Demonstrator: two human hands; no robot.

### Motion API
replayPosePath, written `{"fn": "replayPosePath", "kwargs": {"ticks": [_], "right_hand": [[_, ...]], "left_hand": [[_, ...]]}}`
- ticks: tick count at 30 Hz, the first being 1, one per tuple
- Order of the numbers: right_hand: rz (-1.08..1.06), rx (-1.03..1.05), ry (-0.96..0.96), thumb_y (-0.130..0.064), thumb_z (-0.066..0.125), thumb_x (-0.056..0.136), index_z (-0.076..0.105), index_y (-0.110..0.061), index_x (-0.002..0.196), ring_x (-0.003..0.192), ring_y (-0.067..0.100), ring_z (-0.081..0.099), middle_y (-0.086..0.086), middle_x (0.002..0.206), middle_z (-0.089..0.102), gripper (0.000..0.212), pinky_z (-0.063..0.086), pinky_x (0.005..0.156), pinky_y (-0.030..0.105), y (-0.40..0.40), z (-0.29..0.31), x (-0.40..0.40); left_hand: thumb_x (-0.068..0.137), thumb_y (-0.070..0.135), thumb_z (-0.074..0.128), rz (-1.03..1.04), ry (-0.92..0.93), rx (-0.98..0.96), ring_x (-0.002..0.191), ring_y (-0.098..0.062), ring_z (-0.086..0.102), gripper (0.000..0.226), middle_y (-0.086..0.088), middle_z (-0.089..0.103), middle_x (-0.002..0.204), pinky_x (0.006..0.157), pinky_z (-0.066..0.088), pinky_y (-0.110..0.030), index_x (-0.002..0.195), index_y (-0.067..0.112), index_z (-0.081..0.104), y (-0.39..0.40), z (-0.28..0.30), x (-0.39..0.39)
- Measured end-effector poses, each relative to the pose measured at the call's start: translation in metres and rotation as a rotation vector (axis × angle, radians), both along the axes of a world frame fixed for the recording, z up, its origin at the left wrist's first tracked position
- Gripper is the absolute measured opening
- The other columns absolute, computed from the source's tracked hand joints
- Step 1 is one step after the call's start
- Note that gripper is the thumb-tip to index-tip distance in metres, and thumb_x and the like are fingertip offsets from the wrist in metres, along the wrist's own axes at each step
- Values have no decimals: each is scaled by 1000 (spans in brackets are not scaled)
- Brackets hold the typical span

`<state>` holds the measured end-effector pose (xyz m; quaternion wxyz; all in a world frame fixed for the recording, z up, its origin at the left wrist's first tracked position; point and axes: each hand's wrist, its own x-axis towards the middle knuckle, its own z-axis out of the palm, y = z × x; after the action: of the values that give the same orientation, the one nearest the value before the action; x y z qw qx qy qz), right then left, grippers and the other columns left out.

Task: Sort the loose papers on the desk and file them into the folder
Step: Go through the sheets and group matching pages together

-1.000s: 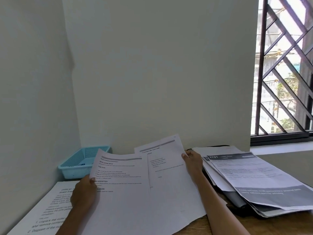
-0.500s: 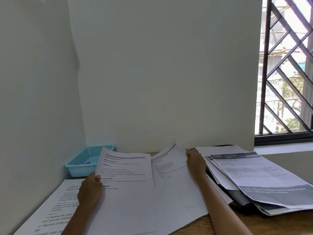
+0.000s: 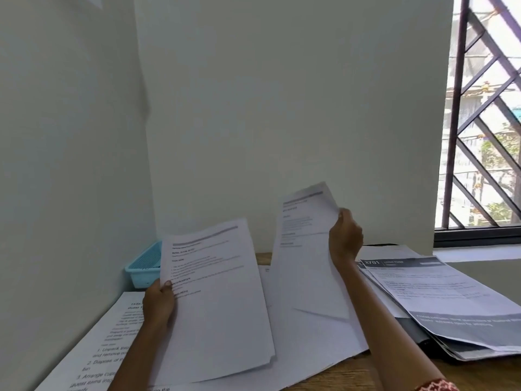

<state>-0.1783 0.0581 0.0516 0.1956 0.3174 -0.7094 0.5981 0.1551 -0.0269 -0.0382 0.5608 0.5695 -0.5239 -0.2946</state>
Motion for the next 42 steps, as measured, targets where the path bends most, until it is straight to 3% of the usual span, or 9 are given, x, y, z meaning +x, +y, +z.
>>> {"fn": "replayPosePath", "kwargs": {"ticks": [4, 10, 15, 20, 27, 31, 35, 39, 42], "right_hand": [[23, -256, -3, -4, 37, 98, 61, -1, 114, 87, 41, 63, 25, 96, 67, 29, 44, 69, 36, -1, 32, 1], [57, -379, -60, -2, 36, 98, 61, 2, 115, 87, 36, 62, 24, 97, 67, 30, 30, 64, 22, 1, 46, 6], [118, -300, -159, 1, 38, 95, 62, 4, 109, 92, 38, 60, 24, 100, 66, 29, 42, 73, 35, -3, 25, 4], [92, -388, -291, 0, 38, 96, 62, 5, 112, 98, 38, 61, 24, 107, 66, 30, 45, 82, 38, 0, 18, -2], [398, 174, -131, 3, 43, 89, 62, 2, 83, 82, 29, 55, 18, 83, 60, 20, 35, 66, 35, -11, -15, 16], [608, 234, -234, 10, 40, 88, 39, -11, 58, 63, 17, 45, 3, 59, 40, 36, 27, 52, 27, -15, -60, 31], [667, 319, -425, -2, 43, 92, 60, -11, 78, 80, 19, 52, 6, 84, 57, 24, 37, 68, 26, -19, -84, 33], [695, 296, -542, -7, 46, 96, 63, -15, 89, 92, 23, 55, 5, 94, 59, 20, 46, 82, 30, -17, -85, 32], [714, 289, -593, -7, 46, 96, 64, -17, 85, 99, 28, 60, 11, 103, 64, 24, 49, 86, 34, -16, -86, 33]], "left_hand": [[99, 9, 40, 0, 219, 29, 119, -38, 48, 34, -22, 52, 130, 100, 37, -41, 130, -5, 48, 0, 4, 5], [99, 8, 40, 5, 297, 34, 120, -39, 47, 36, -23, 50, 133, 101, 36, -40, 132, -6, 45, 0, 4, 8], [99, 7, 39, 12, 316, 28, 120, -40, 47, 36, -25, 50, 132, 101, 36, -42, 131, -8, 45, 1, 4, 9], [99, 7, 39, 30, 288, 31, 118, -41, 48, 34, -26, 51, 129, 99, 37, -41, 128, -9, 48, -2, 3, 10], [99, 8, 40, 27, 205, 50, 117, -40, 48, 33, -25, 52, 129, 98, 37, -42, 127, -8, 50, -3, 2, 9], [98, 7, 41, 19, 49, 115, 114, -42, 50, 32, -27, 54, 125, 93, 38, -40, 124, -10, 52, 1, -6, 9], [97, 10, 43, 10, -66, 200, 109, -42, 53, 33, -27, 57, 121, 90, 41, -40, 122, -9, 54, -5, -13, 14], [97, 11, 43, -5, -115, 210, 111, -42, 52, 34, -26, 57, 122, 93, 40, -42, 123, -8, 53, -7, -12, 13], [97, 10, 44, -52, -71, 178, 110, -41, 53, 32, -23, 59, 120, 92, 40, -41, 121, -7, 55, -8, -13, 13]]}}
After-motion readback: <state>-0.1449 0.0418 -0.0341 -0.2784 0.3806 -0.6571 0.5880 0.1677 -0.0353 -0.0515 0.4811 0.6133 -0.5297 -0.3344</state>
